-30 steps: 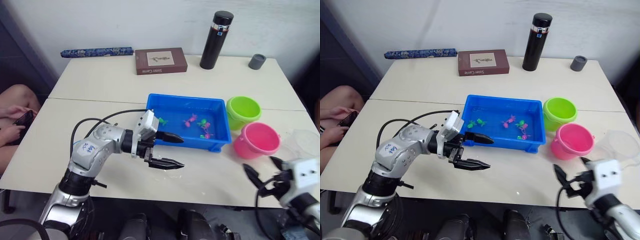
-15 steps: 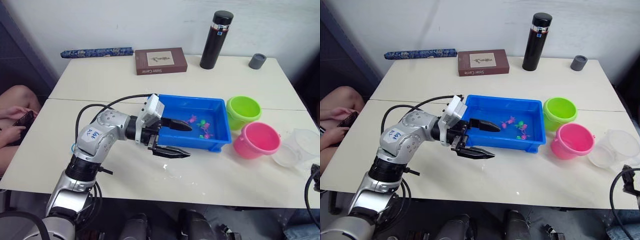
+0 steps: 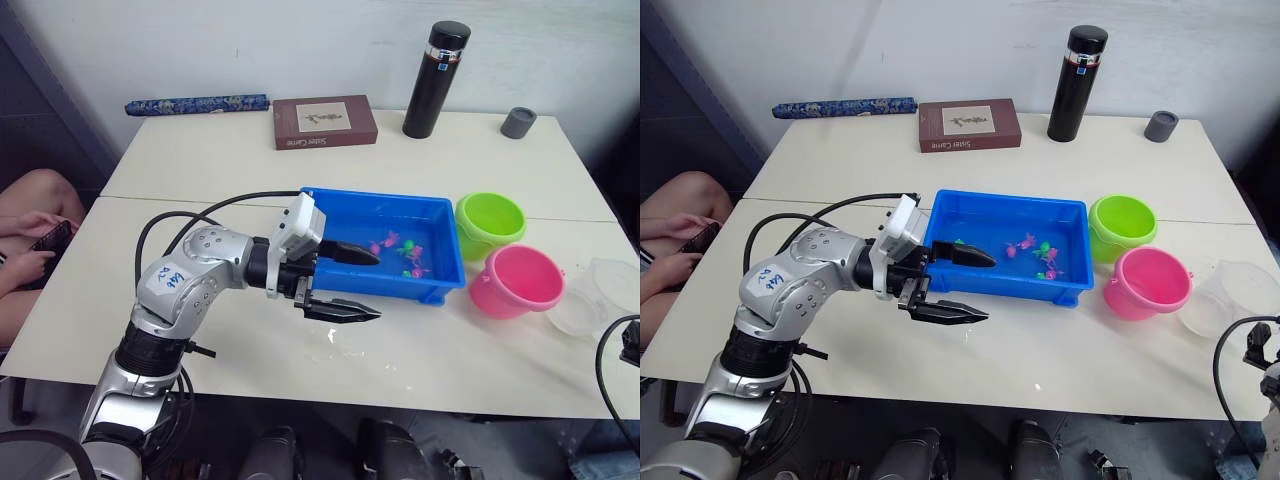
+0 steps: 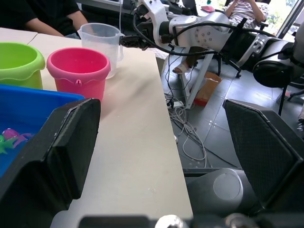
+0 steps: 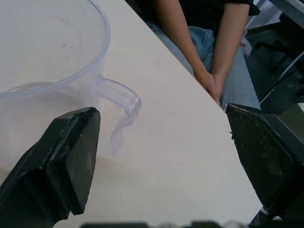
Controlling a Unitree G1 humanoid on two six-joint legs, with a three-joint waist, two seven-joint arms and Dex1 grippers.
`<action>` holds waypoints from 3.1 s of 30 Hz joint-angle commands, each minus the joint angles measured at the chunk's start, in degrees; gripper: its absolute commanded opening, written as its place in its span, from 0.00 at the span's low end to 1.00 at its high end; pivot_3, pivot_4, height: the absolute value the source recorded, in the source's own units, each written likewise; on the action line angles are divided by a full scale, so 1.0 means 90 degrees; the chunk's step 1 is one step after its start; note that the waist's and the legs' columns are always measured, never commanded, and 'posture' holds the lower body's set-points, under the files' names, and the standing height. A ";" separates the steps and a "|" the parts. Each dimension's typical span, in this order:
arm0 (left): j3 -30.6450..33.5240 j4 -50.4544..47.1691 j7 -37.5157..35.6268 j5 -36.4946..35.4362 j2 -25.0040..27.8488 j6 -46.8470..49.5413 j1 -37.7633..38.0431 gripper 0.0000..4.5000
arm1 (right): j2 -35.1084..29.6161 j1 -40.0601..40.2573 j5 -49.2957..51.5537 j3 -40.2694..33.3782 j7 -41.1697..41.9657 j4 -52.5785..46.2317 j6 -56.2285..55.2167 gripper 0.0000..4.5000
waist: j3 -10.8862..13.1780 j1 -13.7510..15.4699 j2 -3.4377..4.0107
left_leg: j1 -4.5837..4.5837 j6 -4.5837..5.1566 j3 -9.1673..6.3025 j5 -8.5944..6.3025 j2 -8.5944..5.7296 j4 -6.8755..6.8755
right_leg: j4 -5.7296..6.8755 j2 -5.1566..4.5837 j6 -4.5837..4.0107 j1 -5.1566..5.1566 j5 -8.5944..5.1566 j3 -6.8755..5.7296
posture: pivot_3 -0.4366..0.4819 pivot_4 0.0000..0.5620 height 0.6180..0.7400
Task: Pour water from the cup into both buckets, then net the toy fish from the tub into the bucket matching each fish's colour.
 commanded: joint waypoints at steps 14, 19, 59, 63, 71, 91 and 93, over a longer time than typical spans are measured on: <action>0.0113 -0.0430 0.0226 -0.0212 0.0097 0.0027 0.0003 0.99 | -0.0220 -0.0327 -0.0497 0.0280 -0.0065 0.1281 -0.1538 1.00 | 0.0001 -0.0015 0.0005 | 0.0002 -0.0007 0.0001 0.0004 0.0002 -0.0004 | -0.0001 0.0005 0.0000 0.0000 0.0000 0.0002 | 0.48 0.27 1.00; 0.0110 -0.0419 0.0239 -0.0215 0.0112 0.0002 0.0005 0.99 | -0.0182 -0.0325 -0.0412 0.0289 0.0006 0.1370 -0.1796 1.00 | 0.0002 -0.0017 0.0006 | 0.0002 -0.0008 0.0001 0.0004 0.0002 -0.0005 | -0.0002 0.0005 0.0000 0.0000 0.0000 0.0002 | 0.48 0.27 1.00; -0.0125 0.0708 -0.0169 0.0078 -0.0184 -0.0602 -0.0237 1.00 | 0.0302 0.0643 0.0665 -0.0180 0.0146 -0.0873 -0.1695 0.01 | 0.0002 -0.0005 0.0015 | 0.0006 -0.0014 0.0000 0.0008 0.0004 -0.0018 | -0.0006 0.0008 0.0001 0.0000 0.0000 0.0002 | 0.48 0.27 1.00; -0.0218 0.0955 -0.0327 0.0236 -0.0255 -0.0835 -0.0303 1.00 | 0.0228 0.0768 0.0508 -0.0367 -0.0006 -0.1319 -0.1709 0.01 | 0.0002 0.0007 0.0017 | 0.0006 -0.0014 0.0002 0.0008 0.0003 -0.0021 | -0.0006 0.0008 0.0001 0.0000 0.0000 0.0003 | 0.48 0.27 1.00; -0.0259 0.1312 -0.0503 0.0402 -0.0377 -0.1048 -0.0388 1.00 | -0.0606 0.0847 -0.0695 -0.0070 -0.0011 -0.2127 -0.1552 0.01 | 0.0002 0.0003 0.0019 | 0.0009 -0.0011 0.0006 0.0010 0.0002 -0.0022 | -0.0005 0.0007 0.0001 -0.0001 0.0000 0.0007 | 0.48 0.27 1.00; -0.0112 0.1571 -0.0445 0.0504 -0.0493 -0.1167 -0.0429 1.00 | -0.2339 0.0742 -0.4187 0.1454 0.0249 -0.1549 -0.2392 0.01 | 0.0002 0.0004 0.0018 | 0.0003 -0.0010 0.0003 0.0012 0.0001 -0.0025 | -0.0013 0.0007 0.0003 -0.0002 0.0000 0.0001 | 0.48 0.27 1.00; -0.0100 0.1548 -0.0387 0.0523 -0.0515 -0.1170 -0.0419 1.00 | -0.2378 0.0741 -0.4352 0.1482 0.0249 -0.1479 -0.2581 0.01 | 0.0002 0.0009 0.0018 | 0.0003 -0.0011 0.0002 0.0013 0.0000 -0.0025 | -0.0014 0.0007 0.0003 -0.0002 -0.0001 0.0001 | 0.48 0.27 1.00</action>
